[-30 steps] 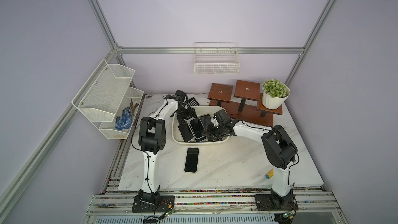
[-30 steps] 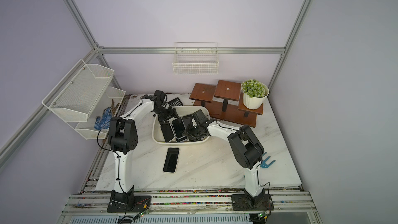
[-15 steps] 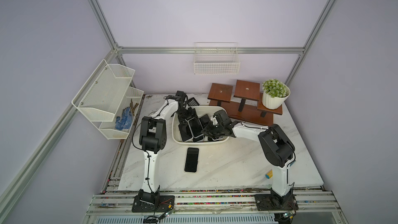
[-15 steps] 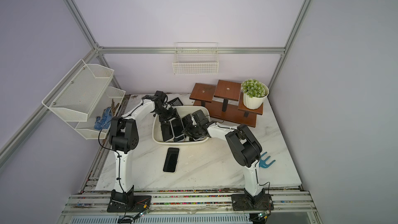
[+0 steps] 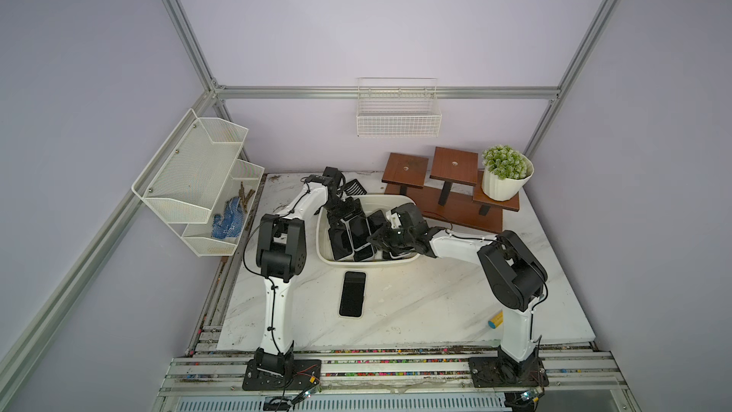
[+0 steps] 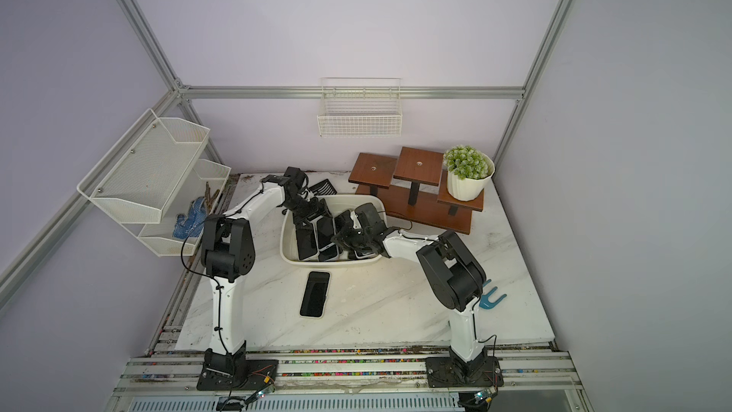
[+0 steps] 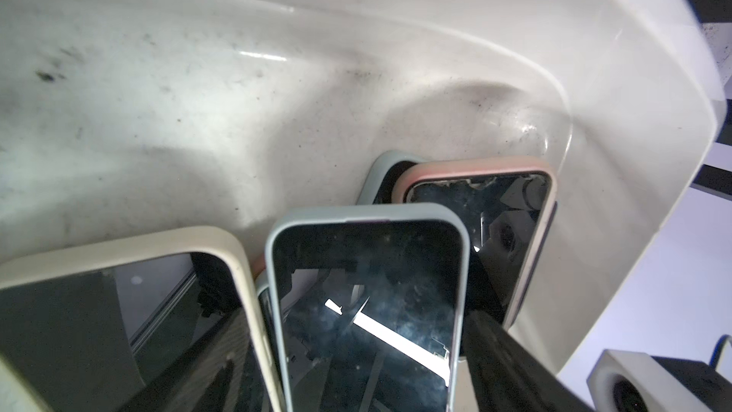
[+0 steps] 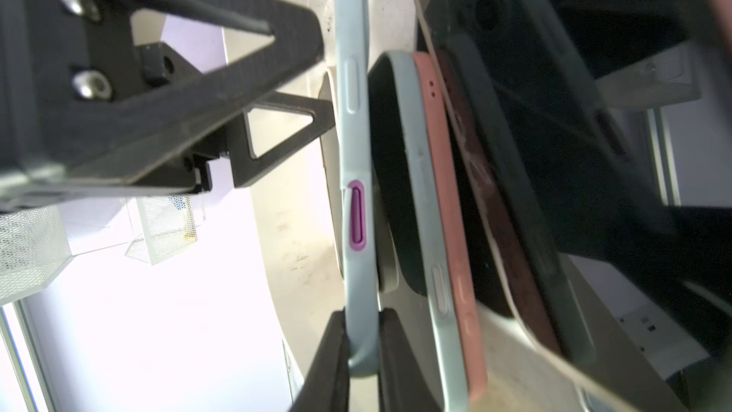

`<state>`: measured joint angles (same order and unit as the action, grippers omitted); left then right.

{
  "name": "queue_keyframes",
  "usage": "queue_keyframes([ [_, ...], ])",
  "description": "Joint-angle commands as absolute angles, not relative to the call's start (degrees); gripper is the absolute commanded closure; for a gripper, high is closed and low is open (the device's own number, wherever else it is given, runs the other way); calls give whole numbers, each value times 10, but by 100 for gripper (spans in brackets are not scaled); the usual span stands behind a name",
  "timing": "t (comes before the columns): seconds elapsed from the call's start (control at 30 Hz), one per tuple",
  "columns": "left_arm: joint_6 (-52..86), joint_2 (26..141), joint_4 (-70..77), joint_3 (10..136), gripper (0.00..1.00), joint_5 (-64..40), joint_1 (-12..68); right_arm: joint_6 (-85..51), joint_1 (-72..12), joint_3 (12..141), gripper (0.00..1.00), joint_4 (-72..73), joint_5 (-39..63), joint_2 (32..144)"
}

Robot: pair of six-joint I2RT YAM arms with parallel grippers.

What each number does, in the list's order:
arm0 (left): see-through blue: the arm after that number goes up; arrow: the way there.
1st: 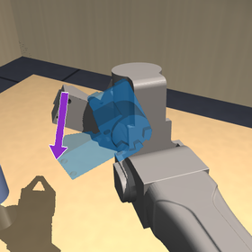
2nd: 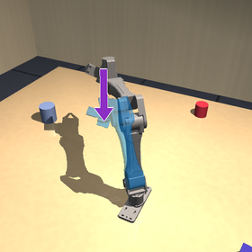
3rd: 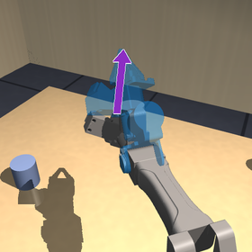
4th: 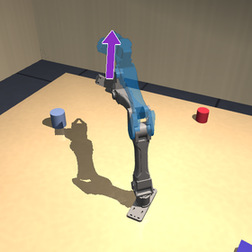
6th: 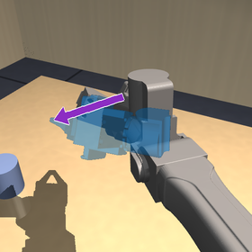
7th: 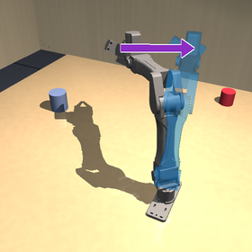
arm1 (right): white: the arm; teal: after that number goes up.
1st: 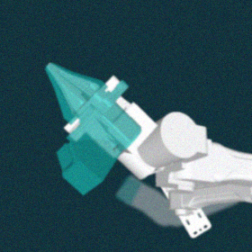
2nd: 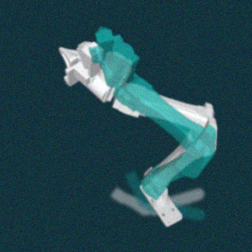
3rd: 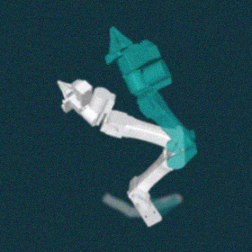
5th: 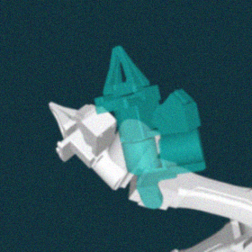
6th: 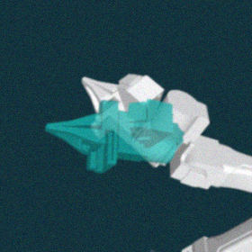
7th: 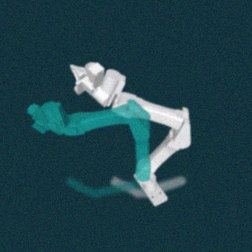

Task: Take the phone out of the storage box
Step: Pick up the phone from the storage box.

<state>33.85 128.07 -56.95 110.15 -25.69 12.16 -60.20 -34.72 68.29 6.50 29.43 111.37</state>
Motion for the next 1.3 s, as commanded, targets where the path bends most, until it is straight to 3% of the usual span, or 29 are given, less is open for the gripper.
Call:
queue_keyframes([
  [0.0, 357, 1240, -546, 1105, 9, -298, 115, -598, -339, 661, 100, 102, 288, 1057],
  [0.23, 430, 1166, -440, 1004, 5, -389, 112, -591, -326, 642, 100, 116, 300, 993],
  [0.4, 539, 1107, -280, 879, 5, -471, 113, -601, -322, 620, 100, 132, 314, 953],
  [0.73, 690, 1050, -53, 785, 13, -534, 125, -652, -322, 580, 100, 212, 373, 905],
  [0.83, 724, 1037, -1, 767, 23, -542, 128, -653, -322, 571, 100, 212, 378, 888],
  [1.0, 743, 1009, 23, 742, 55, -545, 129, -646, -322, 548, 100, 198, 371, 852],
  [1.17, 713, 980, -19, 735, 61, -542, 129, -653, -322, 522, 100, 201, 366, 829],
  [1.27, 708, 964, -28, 723, 79, -541, 130, -655, -322, 511, 99, 203, 368, 817],
])
